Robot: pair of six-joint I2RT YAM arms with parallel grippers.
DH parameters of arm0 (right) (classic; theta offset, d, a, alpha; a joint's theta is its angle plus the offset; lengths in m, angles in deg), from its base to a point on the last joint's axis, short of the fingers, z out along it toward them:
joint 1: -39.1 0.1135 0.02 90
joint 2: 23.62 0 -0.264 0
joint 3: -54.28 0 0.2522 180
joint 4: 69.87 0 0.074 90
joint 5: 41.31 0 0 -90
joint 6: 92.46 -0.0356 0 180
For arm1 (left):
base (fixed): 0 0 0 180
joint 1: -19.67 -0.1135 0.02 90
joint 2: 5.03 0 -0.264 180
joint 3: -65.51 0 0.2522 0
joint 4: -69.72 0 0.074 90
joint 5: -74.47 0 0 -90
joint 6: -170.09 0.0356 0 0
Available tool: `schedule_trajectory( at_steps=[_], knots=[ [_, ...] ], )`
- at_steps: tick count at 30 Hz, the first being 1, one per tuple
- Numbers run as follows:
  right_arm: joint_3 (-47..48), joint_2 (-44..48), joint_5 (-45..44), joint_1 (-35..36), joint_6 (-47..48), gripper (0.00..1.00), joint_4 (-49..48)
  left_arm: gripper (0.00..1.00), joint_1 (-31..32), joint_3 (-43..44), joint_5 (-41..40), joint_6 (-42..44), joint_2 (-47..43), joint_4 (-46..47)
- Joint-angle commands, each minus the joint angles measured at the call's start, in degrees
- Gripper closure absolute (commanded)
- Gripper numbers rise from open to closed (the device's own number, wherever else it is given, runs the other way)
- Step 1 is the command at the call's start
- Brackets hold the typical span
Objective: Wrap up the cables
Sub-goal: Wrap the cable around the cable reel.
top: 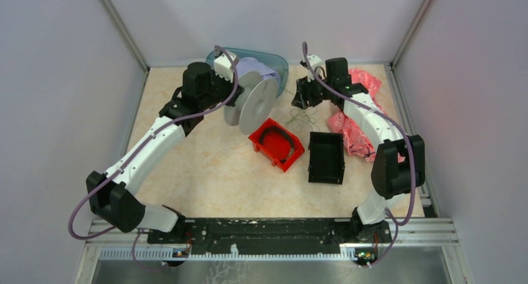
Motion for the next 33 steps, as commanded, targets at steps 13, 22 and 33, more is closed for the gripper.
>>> schedule_trajectory(
  at_steps=[13,22,33],
  knots=[
    [3.03,-1.72,1.87,-0.36,-0.17,1.00,-5.00,1.00,-1.19,2.70,3.21,-2.53,-2.84,3.44],
    [6.97,-6.47,-6.50,-0.50,-4.27,1.00,-3.49,1.00,-2.76,3.27,5.16,-4.54,-3.53,3.20],
    [2.35,-8.38,-4.38,1.09,-5.70,1.00,-3.24,1.00,-3.98,6.68,3.24,-7.21,-2.22,2.27]
  ],
)
